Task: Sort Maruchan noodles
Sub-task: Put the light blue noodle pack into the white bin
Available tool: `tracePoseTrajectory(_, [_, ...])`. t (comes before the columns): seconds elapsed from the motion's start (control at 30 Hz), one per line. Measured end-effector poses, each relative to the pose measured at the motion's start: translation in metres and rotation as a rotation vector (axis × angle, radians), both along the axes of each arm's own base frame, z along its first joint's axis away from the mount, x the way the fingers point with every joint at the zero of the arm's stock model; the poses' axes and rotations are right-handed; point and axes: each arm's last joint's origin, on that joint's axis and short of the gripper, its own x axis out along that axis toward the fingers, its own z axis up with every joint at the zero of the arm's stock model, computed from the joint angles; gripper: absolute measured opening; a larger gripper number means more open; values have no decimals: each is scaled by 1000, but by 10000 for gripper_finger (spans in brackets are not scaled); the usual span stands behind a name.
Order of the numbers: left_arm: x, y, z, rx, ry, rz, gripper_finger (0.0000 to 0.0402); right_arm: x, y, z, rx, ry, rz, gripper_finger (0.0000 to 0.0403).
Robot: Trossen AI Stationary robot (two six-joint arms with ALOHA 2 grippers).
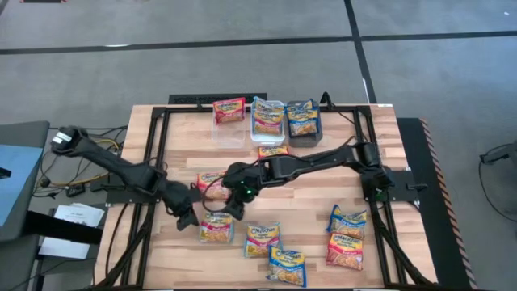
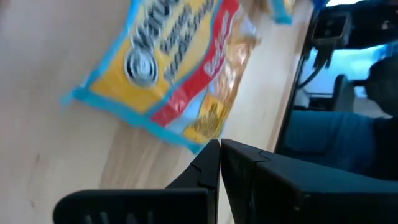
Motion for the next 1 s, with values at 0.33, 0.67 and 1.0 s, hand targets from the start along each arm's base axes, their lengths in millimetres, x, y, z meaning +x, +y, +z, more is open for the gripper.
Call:
tracePoseTrajectory(0.33, [-4,-20,-16,64,95,16,0,9,-9,-27,78,91,-59,210])
tracePoseTrajectory(0.67, [10,-28,-43,103,177,8,0,12,-11,-53,119,195,-88,210])
tracePoseTrajectory(1.0, [25,-29,-59,94,180,9,0,12,-9,-75,113,273,-85,210])
